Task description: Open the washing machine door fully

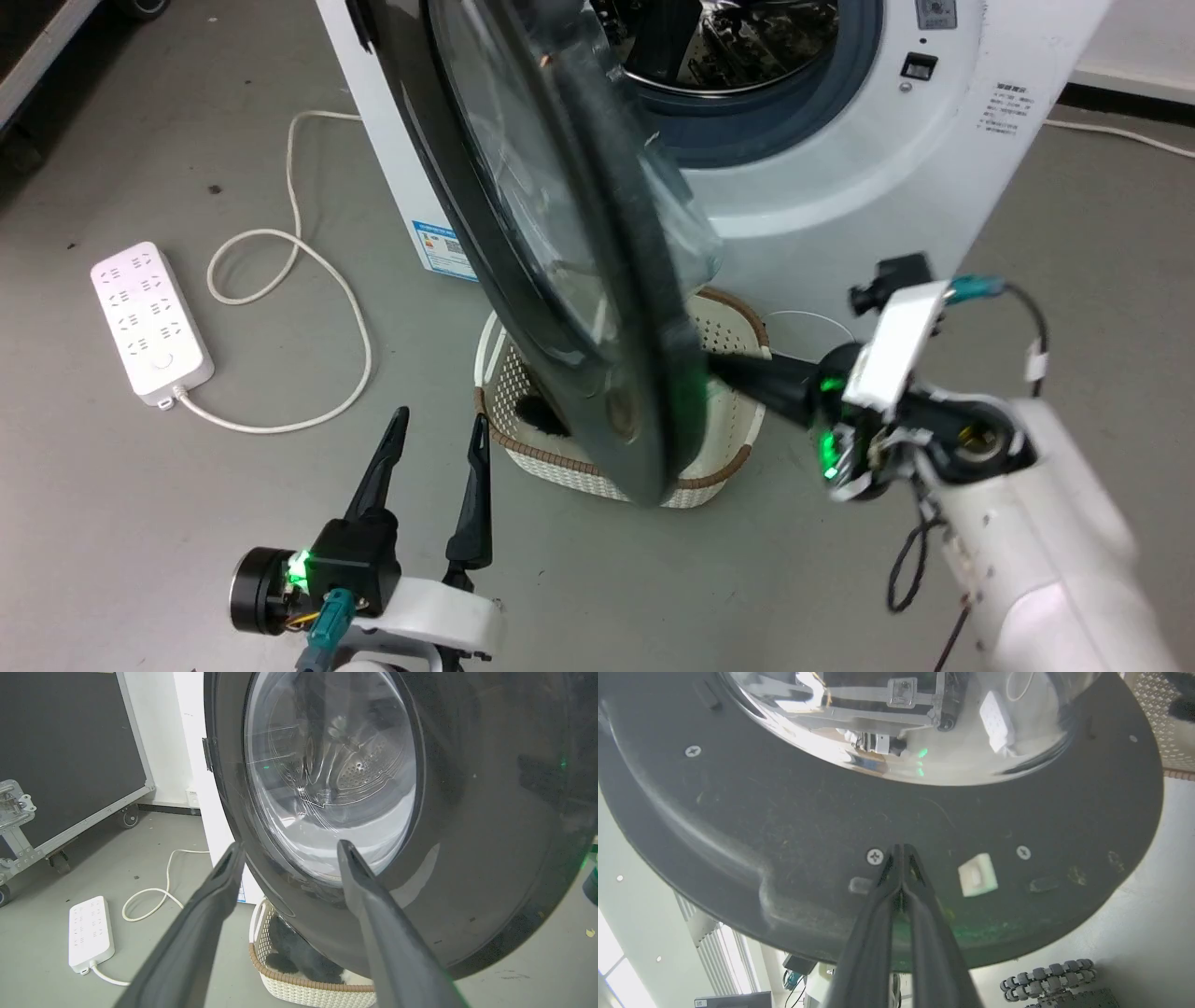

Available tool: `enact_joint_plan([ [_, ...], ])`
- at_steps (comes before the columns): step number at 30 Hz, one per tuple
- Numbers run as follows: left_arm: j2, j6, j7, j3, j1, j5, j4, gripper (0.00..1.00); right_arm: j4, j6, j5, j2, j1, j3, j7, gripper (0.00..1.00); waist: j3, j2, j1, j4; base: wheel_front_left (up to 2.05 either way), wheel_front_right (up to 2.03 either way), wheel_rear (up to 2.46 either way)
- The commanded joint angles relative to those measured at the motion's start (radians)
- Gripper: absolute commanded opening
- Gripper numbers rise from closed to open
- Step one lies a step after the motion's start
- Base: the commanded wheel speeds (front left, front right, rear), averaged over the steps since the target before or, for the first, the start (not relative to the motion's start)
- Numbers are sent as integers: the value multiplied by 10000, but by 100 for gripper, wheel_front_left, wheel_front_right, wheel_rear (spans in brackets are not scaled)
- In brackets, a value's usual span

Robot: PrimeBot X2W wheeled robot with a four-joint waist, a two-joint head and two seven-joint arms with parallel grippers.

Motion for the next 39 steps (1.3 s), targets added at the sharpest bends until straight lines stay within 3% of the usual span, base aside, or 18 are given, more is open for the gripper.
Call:
enact_joint_plan([
  [1, 8, -40, -53, 1, 129, 51, 34, 100, -107, 17, 214, 61, 275, 271, -99, 0, -25, 0, 1, 29, 0, 0, 0],
  [8, 8, -81, -53, -101, 154, -1, 160, 100, -412, 17, 885, 62, 616, 1599, -1098, 0, -120, 0, 1, 99, 0, 0, 0],
  [9, 8, -88, -53, -88, 168, -1, 167, 100, -390, 17, 826, 62, 606, 1639, -1310, 8, -134, 0, 1, 87, 0, 0, 0],
  [10, 8, -111, -53, -75, 182, 11, 178, 100, -381, 17, 704, 62, 584, 1637, -1552, 65, -151, 0, 1, 65, 0, 0, 0],
  [11, 8, -145, -53, -55, 193, 32, 190, 100, -359, 17, 595, 40, 575, 1622, -1753, 100, -188, 0, 1, 32, 0, 0, 0],
  [14, 8, -205, -53, 22, 188, 54, 210, 100, -635, 17, 77, -281, 558, 1472, -2573, 100, -288, 0, 1, -110, 0, 0, 0],
  [17, 8, -217, -53, 106, 131, -2, 167, 100, -1467, 17, -1060, -997, 666, 1343, -4063, 100, -436, 0, 1, -265, 0, 0, 0],
  [22, 8, -197, -53, 353, 50, -45, 20, 100, -3004, 17, -4132, -2552, 1320, 1503, -7580, 100, -806, 0, 1, -580, 0, 0, 0],
  [27, 8, -221, -53, 739, 182, -82, -95, 100, -3628, 17, -7272, -3440, 2367, 1518, -10561, 100, -1166, 0, 1, -959, 0, 0, 0],
  [34, 12, -503, -53, 886, 434, -50, 14, 100, -4945, 17, -10842, -2959, 3999, -97, -11189, 100, -1326, 0, 1, -1439, 0, 0, 0],
  [38, 11, -547, -53, 928, 577, -24, 63, 100, -6181, 17, -12790, -1984, 5213, -1347, -11197, 100, -1390, 0, 1, -1562, 0, 0, 0],
  [39, 10, -567, -53, 905, 684, 18, 102, 100, -6853, 17, -13861, -1239, 6100, -1791, -11198, 100, -1432, 0, 1, -1599, 0, 0, 0],
])
